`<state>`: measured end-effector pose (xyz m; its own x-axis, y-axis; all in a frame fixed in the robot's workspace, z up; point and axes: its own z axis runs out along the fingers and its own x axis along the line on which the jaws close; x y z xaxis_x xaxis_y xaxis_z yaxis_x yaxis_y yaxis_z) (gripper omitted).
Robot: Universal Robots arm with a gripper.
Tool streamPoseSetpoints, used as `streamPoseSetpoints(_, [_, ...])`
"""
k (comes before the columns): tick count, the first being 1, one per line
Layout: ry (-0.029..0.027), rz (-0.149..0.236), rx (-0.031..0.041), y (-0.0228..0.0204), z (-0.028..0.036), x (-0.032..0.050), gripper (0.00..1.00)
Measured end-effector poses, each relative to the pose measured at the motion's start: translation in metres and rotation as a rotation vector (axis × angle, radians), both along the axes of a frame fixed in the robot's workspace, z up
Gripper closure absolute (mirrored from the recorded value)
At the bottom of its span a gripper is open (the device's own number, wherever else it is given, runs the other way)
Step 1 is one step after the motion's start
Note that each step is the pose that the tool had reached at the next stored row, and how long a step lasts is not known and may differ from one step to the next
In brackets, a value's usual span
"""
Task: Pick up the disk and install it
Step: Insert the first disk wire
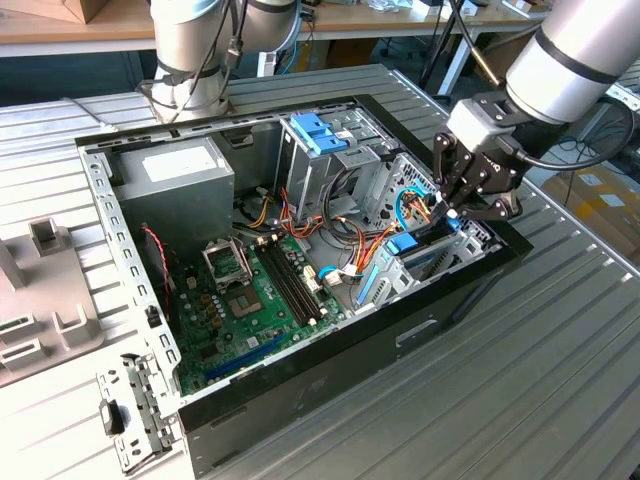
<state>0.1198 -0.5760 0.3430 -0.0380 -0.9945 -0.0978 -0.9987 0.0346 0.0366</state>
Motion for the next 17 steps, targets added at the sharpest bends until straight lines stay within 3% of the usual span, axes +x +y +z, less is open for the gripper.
streamPoseSetpoints(6, [-0.0001,0.0,-0.0002,0.0,0.0106,0.0038,0.89])
streamPoseSetpoints(17, [0.0046,0.0,-0.0002,0.0,0.0184,0.0228,0.89])
